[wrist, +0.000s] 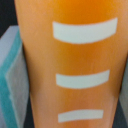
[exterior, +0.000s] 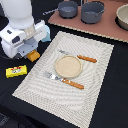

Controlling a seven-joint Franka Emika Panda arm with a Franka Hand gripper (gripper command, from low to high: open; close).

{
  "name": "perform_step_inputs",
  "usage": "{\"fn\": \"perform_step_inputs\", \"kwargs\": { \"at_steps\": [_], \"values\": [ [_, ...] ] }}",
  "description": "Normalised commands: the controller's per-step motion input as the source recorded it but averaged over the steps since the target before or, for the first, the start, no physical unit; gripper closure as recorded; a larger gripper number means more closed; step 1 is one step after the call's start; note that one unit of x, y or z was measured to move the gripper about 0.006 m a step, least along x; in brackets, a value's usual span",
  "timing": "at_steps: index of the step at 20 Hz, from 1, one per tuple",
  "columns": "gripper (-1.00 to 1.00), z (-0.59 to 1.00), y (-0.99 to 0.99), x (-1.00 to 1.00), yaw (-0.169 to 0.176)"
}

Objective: Place the bread, butter, and milk from the table onto the serving area.

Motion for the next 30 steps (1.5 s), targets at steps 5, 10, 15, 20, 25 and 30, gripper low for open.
{"fn": "perform_step_inputs", "kwargs": {
  "at_steps": [5,10,15,20,25,30],
  "values": [
    [1.00,1.00,0.07,0.93,-0.046],
    [1.00,0.98,0.01,1.00,-0.032],
    [1.00,0.70,-0.02,0.99,-0.046],
    [1.00,0.23,-0.10,0.96,-0.055],
    [1.00,-0.01,-0.13,0.89,-0.097],
    [1.00,-0.09,-0.04,0.88,-0.109]
  ]
}}
